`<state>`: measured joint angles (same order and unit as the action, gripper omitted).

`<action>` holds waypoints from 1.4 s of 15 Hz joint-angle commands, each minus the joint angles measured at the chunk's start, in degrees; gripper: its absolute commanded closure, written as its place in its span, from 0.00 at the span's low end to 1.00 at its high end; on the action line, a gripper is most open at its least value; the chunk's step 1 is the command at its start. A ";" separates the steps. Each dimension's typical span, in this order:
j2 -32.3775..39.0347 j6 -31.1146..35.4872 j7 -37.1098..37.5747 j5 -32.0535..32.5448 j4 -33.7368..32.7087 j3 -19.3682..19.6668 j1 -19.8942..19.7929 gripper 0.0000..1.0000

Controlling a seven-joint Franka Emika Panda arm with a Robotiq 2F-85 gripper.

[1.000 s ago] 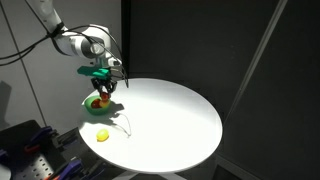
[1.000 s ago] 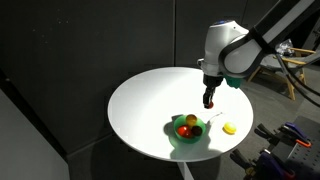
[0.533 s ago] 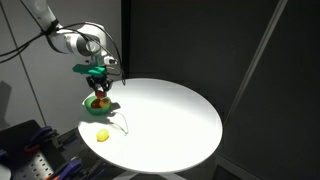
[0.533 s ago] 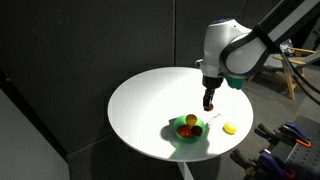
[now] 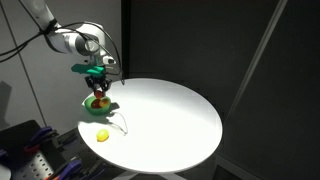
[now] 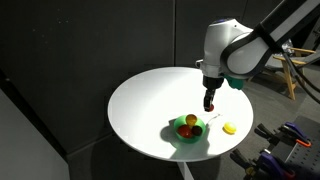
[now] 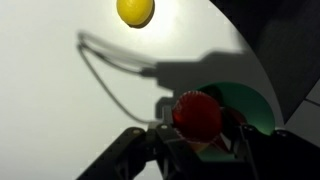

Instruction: Put the toy strawberry in the bowl

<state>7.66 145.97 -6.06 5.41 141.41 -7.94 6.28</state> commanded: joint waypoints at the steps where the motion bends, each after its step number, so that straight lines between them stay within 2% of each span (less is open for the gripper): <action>1: -0.03 -0.16 -0.10 -0.12 -0.06 0.23 0.24 0.52; 6: -0.03 -0.16 -0.10 -0.12 -0.07 0.23 0.24 0.52; 7: -0.06 0.07 -0.26 -0.10 -0.03 0.16 0.28 0.77; 21: 0.49 2.47 -3.94 -3.22 0.87 -2.76 1.86 0.77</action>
<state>8.09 147.19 -7.11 4.43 141.51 -10.11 8.27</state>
